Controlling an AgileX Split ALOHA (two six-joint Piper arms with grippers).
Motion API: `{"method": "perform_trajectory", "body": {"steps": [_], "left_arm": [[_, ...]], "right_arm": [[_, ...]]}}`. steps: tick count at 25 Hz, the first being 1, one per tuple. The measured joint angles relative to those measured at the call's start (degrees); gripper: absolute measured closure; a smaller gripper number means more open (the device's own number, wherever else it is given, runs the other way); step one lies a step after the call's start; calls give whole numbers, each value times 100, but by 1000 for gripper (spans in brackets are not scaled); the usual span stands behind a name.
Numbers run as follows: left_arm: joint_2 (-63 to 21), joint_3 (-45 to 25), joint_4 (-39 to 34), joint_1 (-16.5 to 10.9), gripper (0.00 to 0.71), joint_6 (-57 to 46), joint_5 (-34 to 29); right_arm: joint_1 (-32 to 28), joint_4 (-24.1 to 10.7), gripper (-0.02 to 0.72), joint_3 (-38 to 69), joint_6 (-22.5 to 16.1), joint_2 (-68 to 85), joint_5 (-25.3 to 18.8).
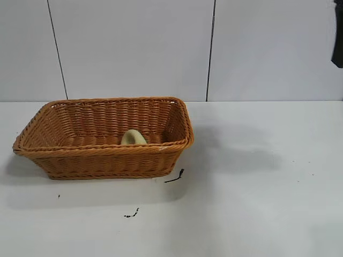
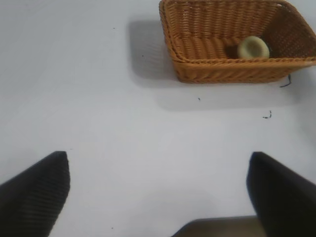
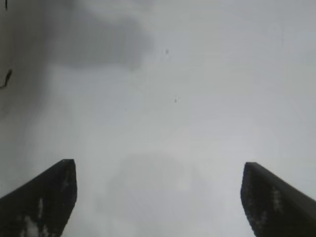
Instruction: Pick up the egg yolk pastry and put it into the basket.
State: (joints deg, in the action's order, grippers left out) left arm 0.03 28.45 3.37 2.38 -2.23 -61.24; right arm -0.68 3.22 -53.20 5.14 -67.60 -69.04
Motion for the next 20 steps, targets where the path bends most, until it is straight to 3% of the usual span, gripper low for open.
{"method": "perform_trajectory", "body": {"steps": [9, 20], "left_arm": [[0, 0, 0, 0, 15, 0, 0], [0, 0, 0, 0, 15, 0, 0]], "right_arm": [[0, 0, 78, 2076, 4, 2830, 532], [0, -156, 78, 2452, -265, 6577, 949]]}}
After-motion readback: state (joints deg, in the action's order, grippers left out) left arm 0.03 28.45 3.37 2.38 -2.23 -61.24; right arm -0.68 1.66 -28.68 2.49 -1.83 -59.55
